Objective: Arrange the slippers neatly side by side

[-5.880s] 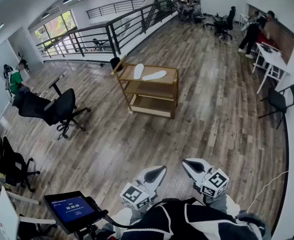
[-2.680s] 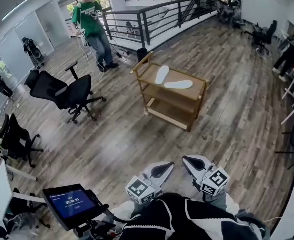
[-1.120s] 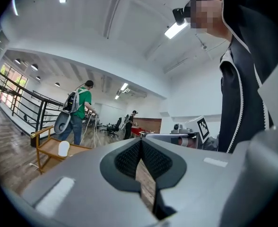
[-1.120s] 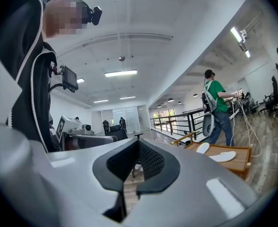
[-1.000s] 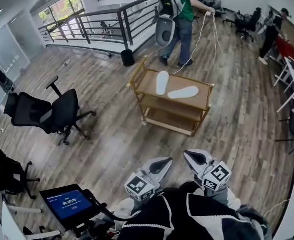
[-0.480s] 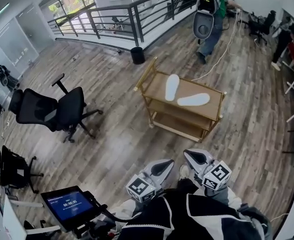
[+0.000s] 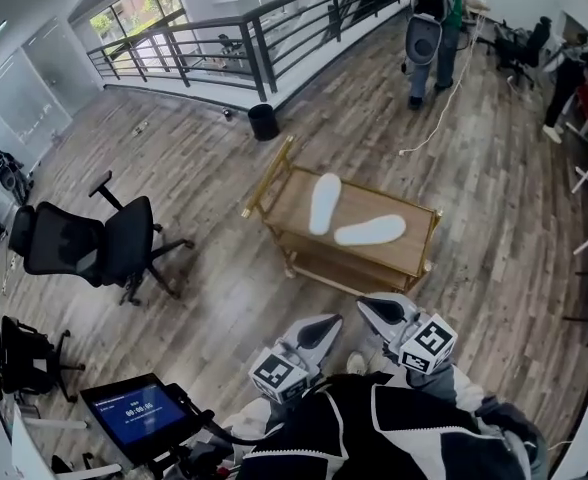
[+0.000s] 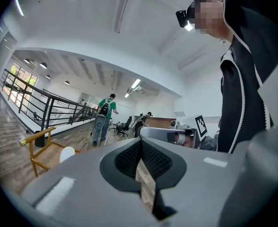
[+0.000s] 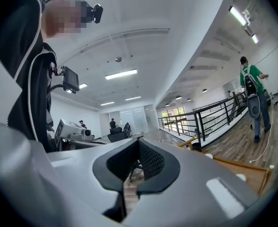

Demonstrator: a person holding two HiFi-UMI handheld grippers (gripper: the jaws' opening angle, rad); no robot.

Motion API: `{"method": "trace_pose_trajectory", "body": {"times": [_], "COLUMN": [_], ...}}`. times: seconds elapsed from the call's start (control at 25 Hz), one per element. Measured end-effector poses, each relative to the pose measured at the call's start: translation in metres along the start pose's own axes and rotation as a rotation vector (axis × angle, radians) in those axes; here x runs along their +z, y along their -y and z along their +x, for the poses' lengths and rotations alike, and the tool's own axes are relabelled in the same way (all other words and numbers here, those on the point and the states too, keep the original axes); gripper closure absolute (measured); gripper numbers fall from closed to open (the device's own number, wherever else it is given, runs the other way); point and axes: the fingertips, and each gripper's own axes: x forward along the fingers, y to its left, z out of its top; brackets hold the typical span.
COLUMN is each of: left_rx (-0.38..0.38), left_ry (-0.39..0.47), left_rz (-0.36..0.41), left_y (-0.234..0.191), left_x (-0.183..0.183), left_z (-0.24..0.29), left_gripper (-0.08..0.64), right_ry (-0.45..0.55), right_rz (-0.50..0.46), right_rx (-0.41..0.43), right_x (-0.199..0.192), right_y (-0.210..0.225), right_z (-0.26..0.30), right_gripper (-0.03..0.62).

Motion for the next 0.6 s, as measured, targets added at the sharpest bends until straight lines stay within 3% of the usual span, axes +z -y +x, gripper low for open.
{"method": "trace_pose_trajectory", "body": {"times": [0.32, 0.6], "left_rx": [-0.037, -0.019], "left_ry": [0.018, 0.012], "left_rz": [0.031, 0.046], "left_y": [-0.003, -0.012], "left_x": [0.016, 0.017], "left_z": [0.017, 0.031], "left_gripper": [0.541, 0.541], "right_ry": [-0.010, -0.007], "right_rz": [-0.027, -0.022], "right_rx": [-0.021, -0.011], "right_x": [0.002, 0.004], "right_y": [0.012, 0.023], "right_z": [-0.003, -0.006], "right_gripper": [0.586, 0.586]}}
